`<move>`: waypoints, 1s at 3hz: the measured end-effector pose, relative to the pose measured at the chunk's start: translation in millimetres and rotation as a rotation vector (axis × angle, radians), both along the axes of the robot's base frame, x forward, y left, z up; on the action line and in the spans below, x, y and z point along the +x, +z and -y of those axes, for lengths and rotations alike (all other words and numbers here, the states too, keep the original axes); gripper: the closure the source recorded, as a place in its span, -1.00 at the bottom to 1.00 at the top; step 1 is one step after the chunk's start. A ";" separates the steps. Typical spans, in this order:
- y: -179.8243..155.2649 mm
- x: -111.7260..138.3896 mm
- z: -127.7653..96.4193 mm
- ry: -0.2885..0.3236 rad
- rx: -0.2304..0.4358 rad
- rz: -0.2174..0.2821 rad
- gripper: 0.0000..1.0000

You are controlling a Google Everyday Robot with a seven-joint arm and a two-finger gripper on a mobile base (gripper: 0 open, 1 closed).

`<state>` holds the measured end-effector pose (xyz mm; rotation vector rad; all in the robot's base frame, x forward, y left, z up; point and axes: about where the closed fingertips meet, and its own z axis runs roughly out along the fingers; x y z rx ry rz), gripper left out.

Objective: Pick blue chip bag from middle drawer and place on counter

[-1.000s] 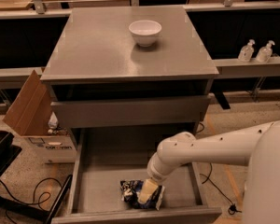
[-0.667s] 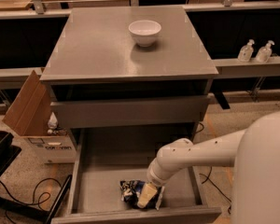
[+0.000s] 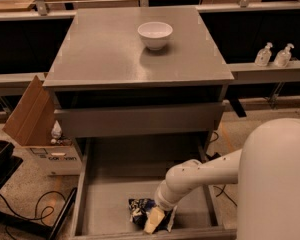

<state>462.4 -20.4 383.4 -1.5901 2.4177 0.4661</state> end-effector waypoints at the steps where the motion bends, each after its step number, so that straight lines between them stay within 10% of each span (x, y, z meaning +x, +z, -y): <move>1: 0.9 0.0 0.0 0.000 0.000 0.000 -0.18; 3: -0.7 -1.4 -2.3 -0.008 0.008 -0.004 0.77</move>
Offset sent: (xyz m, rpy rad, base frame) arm -0.0081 0.0064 -0.0213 0.0360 0.0261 -0.0461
